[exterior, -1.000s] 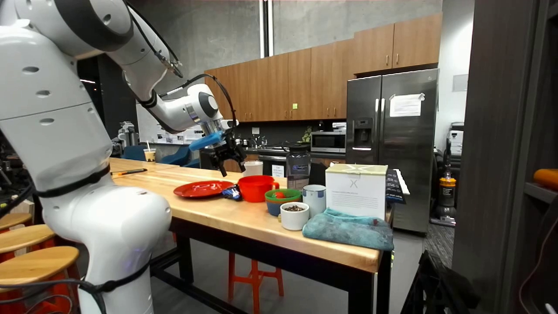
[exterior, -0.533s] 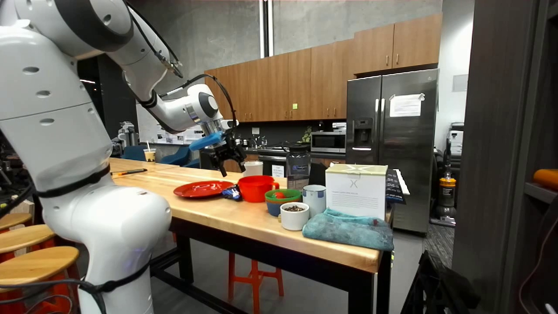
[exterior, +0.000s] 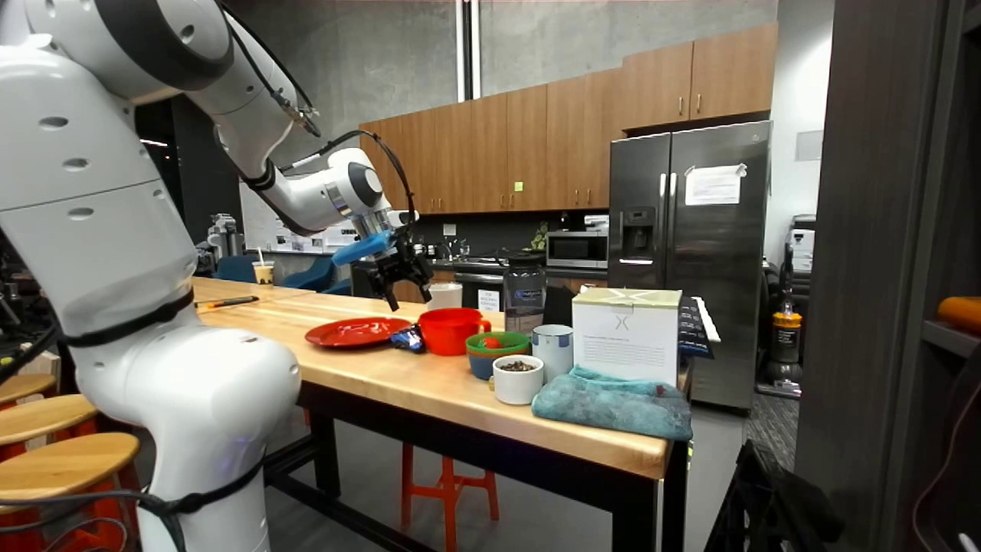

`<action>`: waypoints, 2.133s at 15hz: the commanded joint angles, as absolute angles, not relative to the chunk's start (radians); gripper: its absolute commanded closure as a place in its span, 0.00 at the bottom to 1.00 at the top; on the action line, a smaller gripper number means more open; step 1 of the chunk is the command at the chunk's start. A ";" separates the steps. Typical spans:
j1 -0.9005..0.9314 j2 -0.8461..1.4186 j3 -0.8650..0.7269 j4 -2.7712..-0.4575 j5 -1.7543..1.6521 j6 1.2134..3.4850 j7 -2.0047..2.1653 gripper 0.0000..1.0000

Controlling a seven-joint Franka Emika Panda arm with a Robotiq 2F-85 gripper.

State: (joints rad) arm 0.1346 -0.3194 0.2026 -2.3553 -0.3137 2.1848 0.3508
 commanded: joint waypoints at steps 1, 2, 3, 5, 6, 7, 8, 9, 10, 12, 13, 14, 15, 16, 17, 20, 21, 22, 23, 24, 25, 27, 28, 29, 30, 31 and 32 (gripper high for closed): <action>0.091 -0.330 0.219 -2.339 -0.385 2.180 0.361 0.00; 0.080 -0.330 0.218 -2.330 -0.412 2.181 0.366 0.00; 0.069 -0.326 0.215 -2.316 -0.434 2.181 0.372 0.00; 0.050 -0.319 0.212 -2.294 -0.467 2.179 0.383 0.00; 0.041 -0.318 0.211 -2.287 -0.480 2.179 0.388 0.00; 0.030 -0.319 0.213 -2.284 -0.501 2.180 0.401 0.00; 0.020 -0.318 0.212 -2.280 -0.518 2.178 0.412 0.00; 0.011 -0.318 0.212 -2.277 -0.536 2.175 0.424 0.00; -0.002 -0.318 0.212 -2.278 -0.561 2.173 0.440 0.00; -0.025 -0.321 0.213 -2.282 -0.625 2.162 0.481 0.00; -0.035 -0.322 0.213 -2.283 -0.660 2.151 0.504 0.00; -0.045 -0.326 0.210 -2.286 -0.695 2.139 0.527 0.00; -0.050 -0.331 0.204 -2.289 -0.718 2.125 0.549 0.00; -0.056 -0.336 0.200 -2.293 -0.741 2.104 0.571 0.00; -0.059 -0.342 0.194 -2.296 -0.755 2.081 0.592 0.00; -0.054 -0.357 0.169 -2.302 -0.744 2.014 0.630 0.00; -0.049 -0.362 0.160 -2.305 -0.731 2.005 0.637 0.00; -0.043 -0.368 0.151 -2.310 -0.718 2.010 0.644 0.00; -0.029 -0.375 0.139 -2.319 -0.678 2.027 0.624 0.00; -0.038 -0.339 0.152 -2.292 -0.717 2.019 0.629 0.00; -0.037 -0.344 0.150 -2.295 -0.702 2.020 0.629 0.00; -0.034 -0.349 0.149 -2.299 -0.692 2.020 0.628 0.00; -0.032 -0.350 0.149 -2.301 -0.690 2.021 0.628 0.00; -0.032 -0.351 0.149 -2.302 -0.690 2.021 0.628 0.00; -0.032 -0.351 0.149 -2.302 -0.690 2.021 0.628 0.00; -0.032 -0.351 0.148 -2.303 -0.690 2.021 0.628 0.00; -0.033 -0.345 0.151 -2.295 -0.692 2.018 0.636 0.00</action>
State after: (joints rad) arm -0.0397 -0.3512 0.1546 -2.3042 -0.6884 2.0240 0.6270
